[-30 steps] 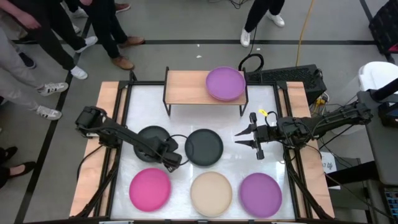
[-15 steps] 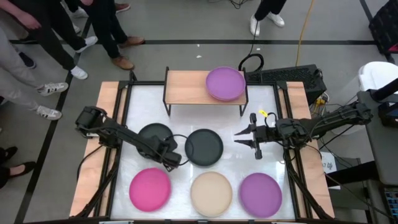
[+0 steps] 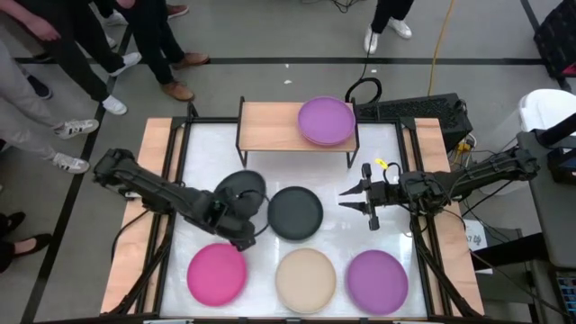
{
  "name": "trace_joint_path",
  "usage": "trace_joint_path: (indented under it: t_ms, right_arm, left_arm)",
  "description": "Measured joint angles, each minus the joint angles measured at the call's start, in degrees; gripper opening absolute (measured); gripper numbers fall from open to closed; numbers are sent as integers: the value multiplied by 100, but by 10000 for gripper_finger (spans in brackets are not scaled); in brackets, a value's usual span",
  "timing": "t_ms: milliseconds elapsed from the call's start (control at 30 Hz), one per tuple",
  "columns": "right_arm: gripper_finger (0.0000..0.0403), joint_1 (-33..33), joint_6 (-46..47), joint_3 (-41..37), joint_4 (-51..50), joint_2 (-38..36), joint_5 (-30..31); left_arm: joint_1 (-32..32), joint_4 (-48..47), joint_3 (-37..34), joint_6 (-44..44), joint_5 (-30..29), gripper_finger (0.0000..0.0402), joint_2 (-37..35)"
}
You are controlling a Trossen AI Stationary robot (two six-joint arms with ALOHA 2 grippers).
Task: Place and stack plates onto a shelf
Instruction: Stack the left black plate on top of the purple plate on the shelf
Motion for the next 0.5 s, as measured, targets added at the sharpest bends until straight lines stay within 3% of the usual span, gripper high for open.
trace_joint_path:
  t_ms: [233,500]
  right_arm:
    - [102,69,-42,0,461,-70,-128]
    - [102,295,-196,0,692,-497,-175]
  left_arm:
    - [189,227,921,2286,-1043,10,-9]
    - [1616,1553,1005,5244,-1049,10,26]
